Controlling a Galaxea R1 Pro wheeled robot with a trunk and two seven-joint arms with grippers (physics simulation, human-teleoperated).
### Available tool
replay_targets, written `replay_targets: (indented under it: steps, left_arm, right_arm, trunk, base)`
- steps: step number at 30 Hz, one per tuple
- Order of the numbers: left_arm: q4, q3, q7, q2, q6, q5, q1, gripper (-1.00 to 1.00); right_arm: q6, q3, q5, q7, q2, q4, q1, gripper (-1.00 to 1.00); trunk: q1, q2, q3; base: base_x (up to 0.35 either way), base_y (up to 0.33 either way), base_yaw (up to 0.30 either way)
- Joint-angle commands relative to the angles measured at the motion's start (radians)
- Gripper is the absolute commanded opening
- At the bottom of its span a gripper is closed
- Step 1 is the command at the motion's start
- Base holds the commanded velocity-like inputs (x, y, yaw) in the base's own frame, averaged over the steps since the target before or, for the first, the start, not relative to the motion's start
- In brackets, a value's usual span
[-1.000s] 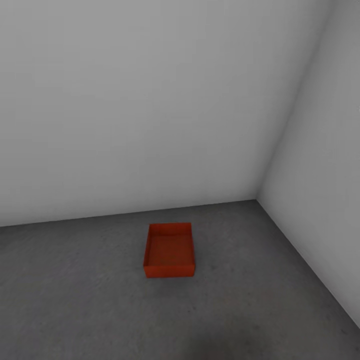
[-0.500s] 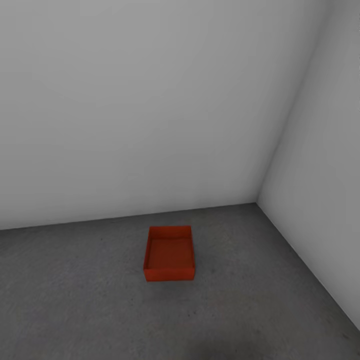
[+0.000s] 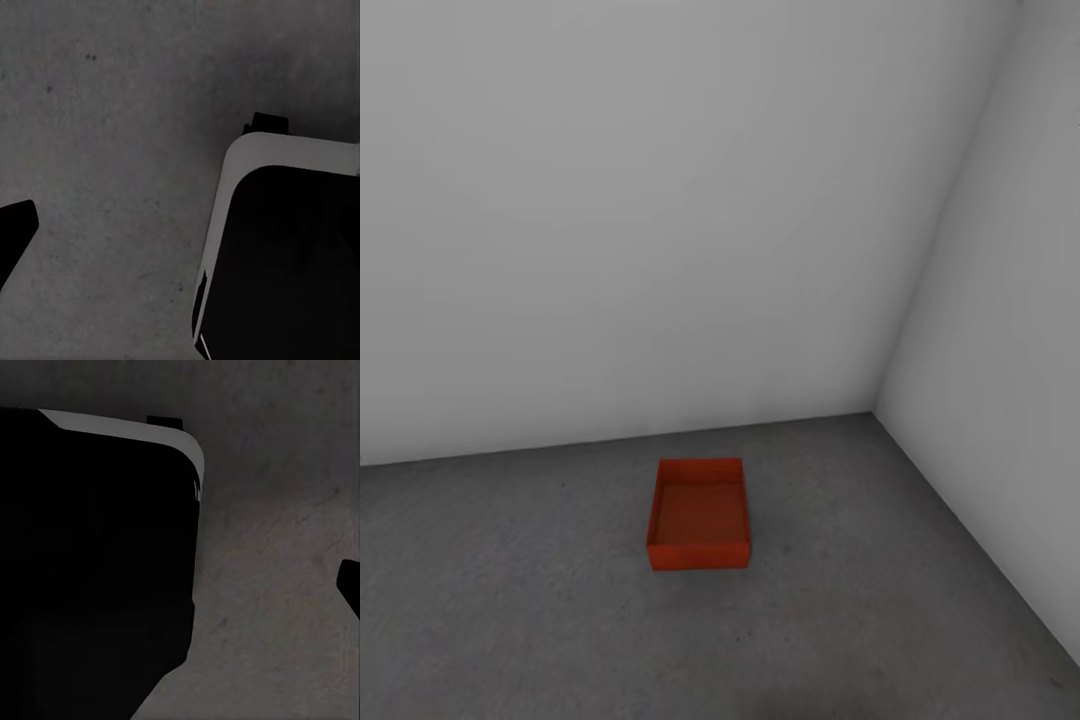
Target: Move the two storage containers from the living room to the garage. In the garage, place one container on the floor and stack the other container on top of it (either order is fine).
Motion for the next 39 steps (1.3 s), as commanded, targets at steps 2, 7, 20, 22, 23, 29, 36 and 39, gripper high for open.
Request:
replay_targets:
  steps: [2, 7, 20, 22, 23, 29, 36, 39]
  left_arm:
    - [0.000, -0.008, 0.002, 0.000, -0.003, 0.010, 0.000, 1.00]
    - [0.001, -0.005, 0.002, 0.000, -0.003, 0.010, 0.000, 1.00]
    - [0.001, -0.006, 0.002, 0.000, -0.003, 0.011, 0.000, 1.00]
    - [0.001, -0.006, 0.002, 0.000, -0.003, 0.011, 0.000, 1.00]
    - [0.001, -0.006, 0.002, 0.000, -0.003, 0.011, 0.000, 1.00]
    - [0.001, -0.006, 0.002, 0.000, -0.003, 0.011, 0.000, 1.00]
    - [0.002, -0.006, 0.002, 0.000, -0.003, 0.011, 0.000, 1.00]
    - [0.002, -0.006, 0.002, 0.000, -0.003, 0.011, 0.000, 1.00]
  right_arm:
    - [-0.003, 0.008, 0.001, -0.006, 0.009, 0.003, -0.001, 1.00]
    - [-0.001, 0.007, 0.001, -0.006, 0.030, 0.003, -0.001, 1.00]
    - [-0.012, 0.006, -0.001, -0.001, 0.023, 0.003, -0.001, 1.00]
    - [-0.012, 0.006, -0.001, 0.007, 0.020, 0.003, -0.001, 1.00]
    - [-0.012, 0.006, -0.001, 0.014, 0.019, 0.003, -0.001, 1.00]
    - [-0.012, 0.006, -0.002, 0.027, 0.017, 0.003, -0.001, 1.00]
    - [-0.014, 0.006, -0.002, 0.031, 0.017, 0.003, 0.024, 1.00]
    - [-0.014, 0.006, -0.001, 0.030, 0.016, 0.002, 0.026, 1.00]
  trunk:
    - [0.000, -0.001, 0.002]
    - [0.000, -0.001, 0.010]
    - [0.000, -0.001, 0.030]
    - [0.000, -0.001, 0.034]
    - [0.000, -0.001, 0.035]
    - [0.000, -0.001, 0.045]
    - [0.000, -0.001, 0.056]
    - [0.000, -0.001, 0.061]
  base:
    - [0.000, 0.000, 0.061]
    - [0.000, 0.000, 0.079]
    - [0.000, 0.000, 0.015]
    - [0.000, 0.000, 0.000]
    - [0.000, 0.000, 0.000]
    - [0.000, 0.000, 0.000]
    - [0.000, 0.000, 0.000]
    - [0.000, 0.000, 0.000]
